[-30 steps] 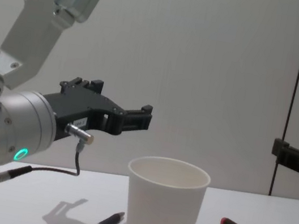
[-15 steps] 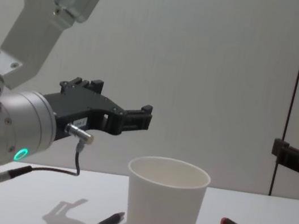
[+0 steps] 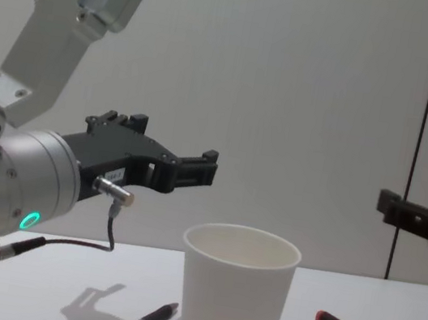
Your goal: Place the pen into the pen holder.
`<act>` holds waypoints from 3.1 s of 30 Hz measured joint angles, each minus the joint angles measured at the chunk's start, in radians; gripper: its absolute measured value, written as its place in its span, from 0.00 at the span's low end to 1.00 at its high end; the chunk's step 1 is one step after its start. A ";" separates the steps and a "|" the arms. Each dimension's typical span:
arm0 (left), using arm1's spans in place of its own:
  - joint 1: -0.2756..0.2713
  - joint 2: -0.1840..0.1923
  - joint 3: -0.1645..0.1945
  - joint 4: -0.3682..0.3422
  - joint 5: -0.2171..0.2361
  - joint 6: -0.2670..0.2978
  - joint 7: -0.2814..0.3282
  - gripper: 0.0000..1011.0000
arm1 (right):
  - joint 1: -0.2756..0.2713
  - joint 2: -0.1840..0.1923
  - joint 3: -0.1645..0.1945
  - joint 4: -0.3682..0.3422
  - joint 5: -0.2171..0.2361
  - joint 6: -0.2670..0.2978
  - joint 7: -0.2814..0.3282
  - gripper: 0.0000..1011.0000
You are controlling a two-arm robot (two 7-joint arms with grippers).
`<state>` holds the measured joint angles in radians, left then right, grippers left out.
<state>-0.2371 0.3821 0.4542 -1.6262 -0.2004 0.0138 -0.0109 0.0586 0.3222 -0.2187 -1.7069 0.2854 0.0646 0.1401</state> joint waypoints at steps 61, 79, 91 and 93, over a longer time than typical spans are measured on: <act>0.000 0.000 0.000 0.000 0.000 0.000 0.000 0.99 | 0.413 -0.055 -0.052 0.343 -0.268 0.467 0.339 0.99; 0.000 0.000 0.000 0.000 0.000 0.000 0.000 0.99 | 0.380 -0.068 -0.071 0.345 -0.222 0.495 0.322 0.99; 0.000 0.000 0.000 0.000 0.000 0.000 0.000 0.99 | 0.376 -0.062 -0.071 0.363 -0.207 0.497 0.349 0.99; 0.000 0.000 0.000 0.000 0.000 0.000 0.000 0.99 | 0.375 -0.061 -0.071 0.366 -0.205 0.497 0.356 0.99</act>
<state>-0.2372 0.3821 0.4542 -1.6262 -0.2004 0.0138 -0.0109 0.4340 0.2614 -0.2899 -1.3413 0.0807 0.5611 0.4961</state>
